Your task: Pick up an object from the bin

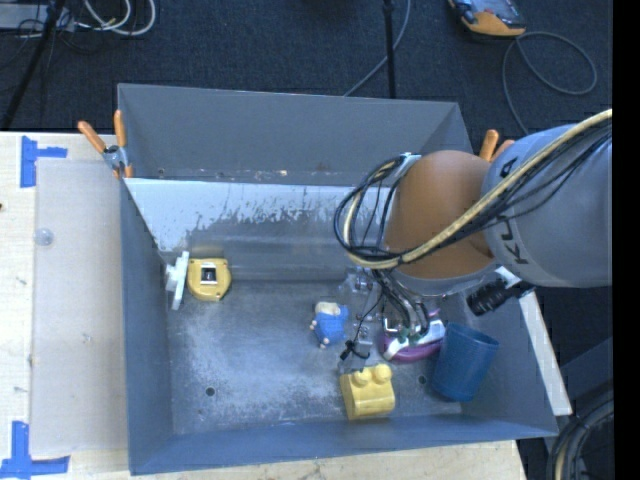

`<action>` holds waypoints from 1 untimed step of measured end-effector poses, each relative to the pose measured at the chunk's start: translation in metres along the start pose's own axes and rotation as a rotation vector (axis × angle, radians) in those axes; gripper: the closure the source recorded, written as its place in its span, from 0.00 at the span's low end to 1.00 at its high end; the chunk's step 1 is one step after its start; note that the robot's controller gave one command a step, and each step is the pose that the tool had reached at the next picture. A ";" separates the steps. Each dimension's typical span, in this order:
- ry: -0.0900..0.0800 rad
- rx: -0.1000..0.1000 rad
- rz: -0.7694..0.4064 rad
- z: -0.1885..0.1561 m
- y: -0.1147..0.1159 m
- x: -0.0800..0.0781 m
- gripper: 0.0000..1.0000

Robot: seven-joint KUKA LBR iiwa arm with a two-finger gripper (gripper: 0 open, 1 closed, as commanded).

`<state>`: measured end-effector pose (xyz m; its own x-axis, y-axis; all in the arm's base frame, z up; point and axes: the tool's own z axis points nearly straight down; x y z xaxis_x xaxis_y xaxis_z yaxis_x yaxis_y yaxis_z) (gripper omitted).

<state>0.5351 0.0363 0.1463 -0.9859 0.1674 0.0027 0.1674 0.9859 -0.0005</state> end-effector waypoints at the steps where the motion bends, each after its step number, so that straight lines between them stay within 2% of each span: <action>1: 0.003 0.000 -0.063 0.022 0.017 -0.002 0.00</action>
Offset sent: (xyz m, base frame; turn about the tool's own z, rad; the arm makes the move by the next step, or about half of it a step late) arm -0.0042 -0.0044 -0.0360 -0.0131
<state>0.5399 0.0525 0.1242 -0.9944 0.1055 0.0053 0.1055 0.9944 0.0000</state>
